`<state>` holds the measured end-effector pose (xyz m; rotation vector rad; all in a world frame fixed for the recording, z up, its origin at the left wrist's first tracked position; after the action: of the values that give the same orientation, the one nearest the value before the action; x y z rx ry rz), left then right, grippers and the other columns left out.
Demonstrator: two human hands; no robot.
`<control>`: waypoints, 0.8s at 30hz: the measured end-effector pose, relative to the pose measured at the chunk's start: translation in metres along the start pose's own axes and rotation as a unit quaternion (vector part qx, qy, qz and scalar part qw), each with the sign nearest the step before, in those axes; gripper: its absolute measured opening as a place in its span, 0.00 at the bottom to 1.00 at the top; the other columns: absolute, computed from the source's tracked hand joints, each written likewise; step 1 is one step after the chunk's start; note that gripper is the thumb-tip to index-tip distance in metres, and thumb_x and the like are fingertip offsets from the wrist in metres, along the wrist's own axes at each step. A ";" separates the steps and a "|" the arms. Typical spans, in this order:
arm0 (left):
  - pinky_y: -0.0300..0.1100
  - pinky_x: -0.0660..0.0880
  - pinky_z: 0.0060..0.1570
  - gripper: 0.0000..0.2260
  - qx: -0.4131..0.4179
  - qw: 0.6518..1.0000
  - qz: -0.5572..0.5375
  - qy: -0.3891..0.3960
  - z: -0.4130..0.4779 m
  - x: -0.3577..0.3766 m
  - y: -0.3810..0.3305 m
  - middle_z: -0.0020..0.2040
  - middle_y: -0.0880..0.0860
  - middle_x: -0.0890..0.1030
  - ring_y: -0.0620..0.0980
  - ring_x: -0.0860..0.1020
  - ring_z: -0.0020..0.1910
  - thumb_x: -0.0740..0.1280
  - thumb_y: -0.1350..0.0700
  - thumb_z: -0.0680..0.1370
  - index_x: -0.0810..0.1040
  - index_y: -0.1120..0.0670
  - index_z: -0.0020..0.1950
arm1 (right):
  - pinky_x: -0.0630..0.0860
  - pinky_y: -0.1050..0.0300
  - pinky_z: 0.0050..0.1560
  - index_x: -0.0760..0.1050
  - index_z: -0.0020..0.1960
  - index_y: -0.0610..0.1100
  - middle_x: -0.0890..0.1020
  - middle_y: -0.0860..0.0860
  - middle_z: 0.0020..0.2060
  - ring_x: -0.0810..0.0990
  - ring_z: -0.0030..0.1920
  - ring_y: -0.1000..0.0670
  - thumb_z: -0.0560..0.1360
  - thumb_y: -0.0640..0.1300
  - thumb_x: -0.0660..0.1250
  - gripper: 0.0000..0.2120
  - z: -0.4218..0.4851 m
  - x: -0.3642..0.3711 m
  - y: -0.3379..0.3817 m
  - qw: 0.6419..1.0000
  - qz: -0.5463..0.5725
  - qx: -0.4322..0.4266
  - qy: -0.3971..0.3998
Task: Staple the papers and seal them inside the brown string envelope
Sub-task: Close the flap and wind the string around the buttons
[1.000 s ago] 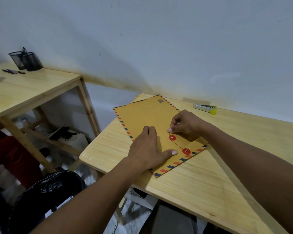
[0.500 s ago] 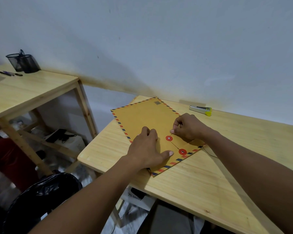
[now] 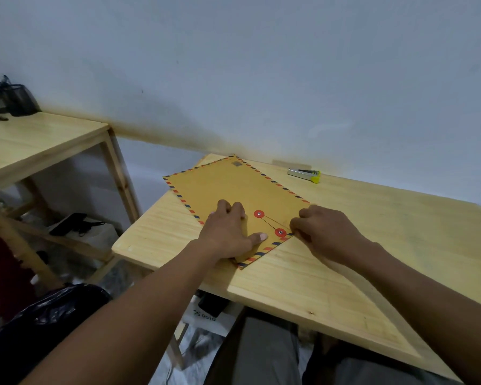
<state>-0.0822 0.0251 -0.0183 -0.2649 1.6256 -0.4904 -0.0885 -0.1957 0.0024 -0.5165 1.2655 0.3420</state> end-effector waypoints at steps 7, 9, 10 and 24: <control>0.56 0.69 0.71 0.33 0.001 0.999 -0.018 0.042 0.000 -0.006 0.007 0.68 0.52 0.62 0.57 0.70 0.69 0.73 0.33 0.71 0.67 0.50 0.67 | 0.66 0.53 0.33 0.80 0.58 0.44 0.81 0.47 0.43 0.74 0.41 0.46 0.82 0.45 0.63 0.10 -0.009 -0.011 0.029 0.996 -0.058 -0.067 0.002; 0.54 0.71 0.69 0.33 -0.005 0.999 -0.013 0.042 0.001 -0.006 0.006 0.68 0.52 0.62 0.56 0.71 0.68 0.73 0.33 0.70 0.67 0.49 0.66 | 0.71 0.52 0.37 0.77 0.63 0.46 0.81 0.47 0.47 0.75 0.45 0.47 0.83 0.46 0.60 0.12 -0.007 -0.014 0.037 0.996 -0.041 -0.083 0.012; 0.54 0.72 0.67 0.33 -0.008 0.999 -0.010 0.042 0.001 -0.006 0.005 0.68 0.52 0.62 0.55 0.71 0.68 0.73 0.33 0.70 0.67 0.49 0.67 | 0.74 0.53 0.39 0.77 0.63 0.46 0.80 0.48 0.48 0.75 0.46 0.47 0.84 0.46 0.59 0.12 -0.006 -0.015 0.041 0.995 -0.032 -0.090 0.017; 0.45 0.71 0.57 0.37 0.035 0.995 -0.051 0.077 0.000 -0.017 0.024 0.69 0.48 0.61 0.51 0.70 0.64 0.77 0.35 0.68 0.67 0.50 0.68 | 0.72 0.56 0.41 0.84 0.52 0.50 0.76 0.55 0.43 0.74 0.46 0.53 0.77 0.48 0.71 0.06 0.111 -0.009 0.032 0.982 0.121 -0.058 0.133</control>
<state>-0.0777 0.0540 -0.0141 -0.2645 1.7458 -0.6580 -0.0167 -0.1081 0.0285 -0.5202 1.5795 0.5673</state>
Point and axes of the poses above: each hand's wrist, its own z-axis towards the middle knuckle, its own x-axis out of the palm, y = z × x, the point moved 2 cm from there along z, towards the middle knuckle
